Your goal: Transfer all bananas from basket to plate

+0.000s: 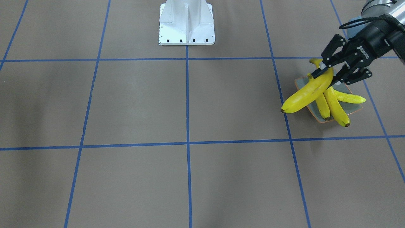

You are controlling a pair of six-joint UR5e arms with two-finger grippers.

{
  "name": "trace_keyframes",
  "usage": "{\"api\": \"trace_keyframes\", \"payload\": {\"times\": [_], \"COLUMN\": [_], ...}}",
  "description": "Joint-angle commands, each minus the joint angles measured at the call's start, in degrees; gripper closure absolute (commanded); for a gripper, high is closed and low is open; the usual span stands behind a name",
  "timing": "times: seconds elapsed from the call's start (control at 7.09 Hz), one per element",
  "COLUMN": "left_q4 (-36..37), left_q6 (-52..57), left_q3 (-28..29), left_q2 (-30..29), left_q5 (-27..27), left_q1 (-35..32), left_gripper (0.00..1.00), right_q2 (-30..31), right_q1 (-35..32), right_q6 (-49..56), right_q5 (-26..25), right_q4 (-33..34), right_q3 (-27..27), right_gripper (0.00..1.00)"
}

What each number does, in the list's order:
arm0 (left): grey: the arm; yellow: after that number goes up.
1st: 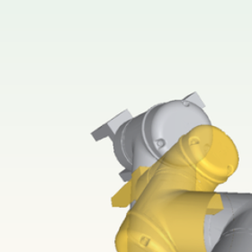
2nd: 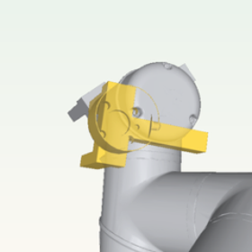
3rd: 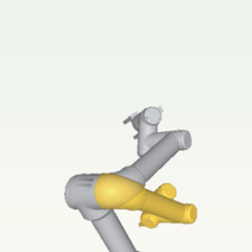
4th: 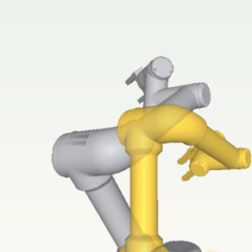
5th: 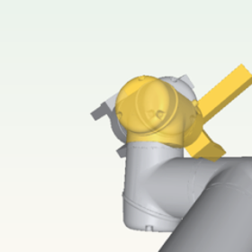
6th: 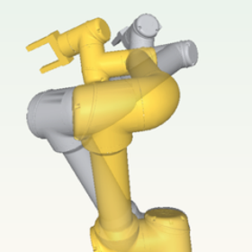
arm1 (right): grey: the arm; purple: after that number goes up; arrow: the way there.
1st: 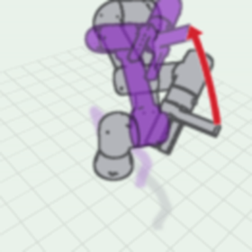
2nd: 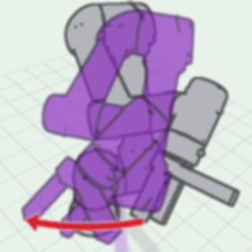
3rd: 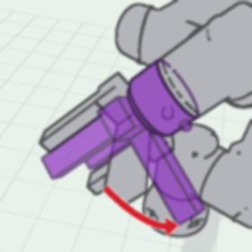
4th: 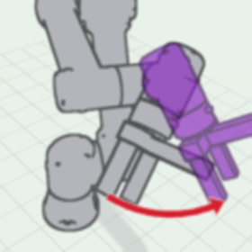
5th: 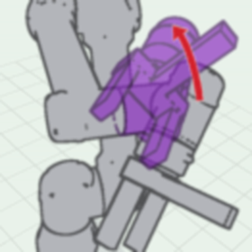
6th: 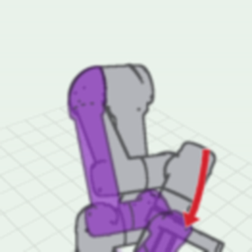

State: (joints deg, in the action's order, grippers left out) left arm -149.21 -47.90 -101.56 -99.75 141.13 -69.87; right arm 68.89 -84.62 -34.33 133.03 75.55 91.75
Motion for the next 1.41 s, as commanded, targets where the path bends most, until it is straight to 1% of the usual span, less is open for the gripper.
{"api": "trace_keyframes", "payload": {"times": [0.0, 0.14, 0.28, 0.42, 0.56, 0.7, 0.99, 1.27], "left_q4": [0.06, 0.14, 1.97, 3.82, 3.84, 3.75, 3.66, 3.57], "left_q6": [15.85, 20.61, 26.92, 31.42, 31.73, 32.95, 33.66, 33.66], "left_q3": [0.31, 0.39, 1.0, 1.1, 1.1, 1.44, 2.06, 4.78], "left_q2": [6.74, 8.77, 10.01, 12.98, 13.7, 15.01, 17.74, 17.67], "left_q5": [0.63, 0.72, 0.37, 0.02, 0.02, 0.1, 0.1, 0.37], "left_q1": [-1.93, -2.02, -1.94, -1.67, -1.58, -1.58, -1.5, -1.15], "left_gripper": [1.0, 1.0, 1.0, 1.0, 1.0, 1.0, 1.0, 1.0], "right_q2": [1.42, 1.16, 1.33, 1.25, 0.98, 1.24, 1.16, 1.68], "right_q1": [-0.54, -0.89, -0.89, -0.89, -0.81, -0.81, -0.81, -0.81], "right_q6": [18.61, 23.56, 24.65, 24.67, 24.67, 24.67, 24.49, 24.31], "right_q5": [-4.87, -5.15, -4.89, -4.28, -3.92, -2.44, -2.08, -1.99], "right_q4": [11.85, 16.59, 18.64, 20.49, 22.42, 22.62, 22.62, 22.36], "right_q3": [0.01, 0.1, 0.45, 1.06, 1.67, 1.59, 1.51, 1.42], "right_gripper": [0.01, 0.01, 0.01, 0.01, 0.01, 0.01, 0.01, 0.01]}}
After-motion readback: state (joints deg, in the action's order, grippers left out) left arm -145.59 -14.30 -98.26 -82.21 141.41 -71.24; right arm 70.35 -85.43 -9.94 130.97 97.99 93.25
